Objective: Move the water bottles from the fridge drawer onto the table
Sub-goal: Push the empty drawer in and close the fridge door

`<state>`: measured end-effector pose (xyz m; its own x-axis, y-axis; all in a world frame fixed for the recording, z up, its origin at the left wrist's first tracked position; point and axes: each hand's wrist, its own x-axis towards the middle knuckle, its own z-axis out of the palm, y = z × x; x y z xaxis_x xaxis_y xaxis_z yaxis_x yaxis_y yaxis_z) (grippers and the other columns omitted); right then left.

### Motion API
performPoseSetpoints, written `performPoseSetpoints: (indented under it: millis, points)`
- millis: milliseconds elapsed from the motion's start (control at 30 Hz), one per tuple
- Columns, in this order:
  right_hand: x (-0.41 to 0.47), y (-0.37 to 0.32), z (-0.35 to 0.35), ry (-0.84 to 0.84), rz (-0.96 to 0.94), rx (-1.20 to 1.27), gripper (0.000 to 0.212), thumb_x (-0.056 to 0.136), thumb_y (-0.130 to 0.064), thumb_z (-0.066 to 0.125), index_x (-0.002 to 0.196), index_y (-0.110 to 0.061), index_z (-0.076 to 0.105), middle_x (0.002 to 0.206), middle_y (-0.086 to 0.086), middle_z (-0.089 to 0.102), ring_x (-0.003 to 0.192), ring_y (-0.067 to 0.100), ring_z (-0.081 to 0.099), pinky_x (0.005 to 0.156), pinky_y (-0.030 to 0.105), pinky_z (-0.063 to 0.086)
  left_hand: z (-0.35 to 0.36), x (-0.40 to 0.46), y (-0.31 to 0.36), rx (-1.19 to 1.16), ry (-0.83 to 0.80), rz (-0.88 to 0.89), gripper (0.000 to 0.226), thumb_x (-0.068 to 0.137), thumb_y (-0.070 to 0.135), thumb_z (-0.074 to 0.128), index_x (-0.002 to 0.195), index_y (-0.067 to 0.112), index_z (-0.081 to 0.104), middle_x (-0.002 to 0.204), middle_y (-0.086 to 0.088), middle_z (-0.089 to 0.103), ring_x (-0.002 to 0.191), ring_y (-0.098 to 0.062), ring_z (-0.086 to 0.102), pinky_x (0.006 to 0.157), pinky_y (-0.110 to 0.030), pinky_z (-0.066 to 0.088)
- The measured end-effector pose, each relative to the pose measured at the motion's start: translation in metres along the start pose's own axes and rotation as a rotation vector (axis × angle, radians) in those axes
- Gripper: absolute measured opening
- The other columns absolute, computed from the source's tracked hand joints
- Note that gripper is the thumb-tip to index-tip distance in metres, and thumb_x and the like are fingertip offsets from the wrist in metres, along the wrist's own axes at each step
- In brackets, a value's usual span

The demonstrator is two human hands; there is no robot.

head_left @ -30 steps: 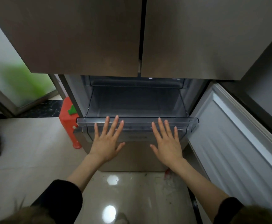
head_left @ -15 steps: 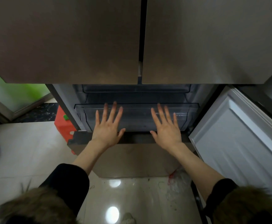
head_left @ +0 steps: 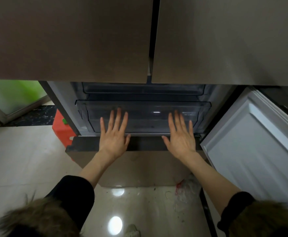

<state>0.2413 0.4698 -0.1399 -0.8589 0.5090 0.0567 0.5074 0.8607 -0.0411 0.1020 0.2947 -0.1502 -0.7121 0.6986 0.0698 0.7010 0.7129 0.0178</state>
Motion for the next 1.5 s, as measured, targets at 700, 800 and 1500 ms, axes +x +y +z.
performPoseSetpoints:
  millis: [700,800,1500]
  points:
    - [0.050,-0.009,0.002,-0.140,0.081,-0.032,0.083,0.094,-0.052,0.036,0.146,-0.018,-0.018,0.152,0.010,-0.029,0.141,0.028,-0.025,0.113,0.052,-0.010,-0.012,0.041,-0.022,0.018,-0.076,0.096,0.080,0.093,0.047,0.037,0.146,0.017,-0.015,0.154,-0.004,-0.025,0.142,-0.025,-0.021,0.112,-0.049,-0.014]
    - [0.044,-0.011,-0.006,-0.112,0.092,0.002,0.080,0.094,-0.051,0.036,0.148,-0.019,-0.014,0.156,0.010,-0.018,0.143,0.028,-0.018,0.114,0.054,-0.006,-0.018,0.039,-0.023,-0.031,-0.073,0.116,0.077,0.093,0.047,0.038,0.147,0.021,-0.010,0.156,-0.003,-0.016,0.143,-0.025,-0.018,0.113,-0.050,-0.011]
    - [-0.246,0.025,-0.129,0.075,0.140,0.017,0.069,0.095,-0.054,0.026,0.148,-0.028,-0.009,0.158,0.003,-0.007,0.145,0.022,-0.011,0.114,0.049,-0.010,-0.121,-0.186,0.095,-0.278,0.122,0.392,0.063,0.097,0.039,0.036,0.148,0.020,0.004,0.157,-0.002,-0.001,0.143,-0.017,-0.011,0.116,-0.040,-0.005]
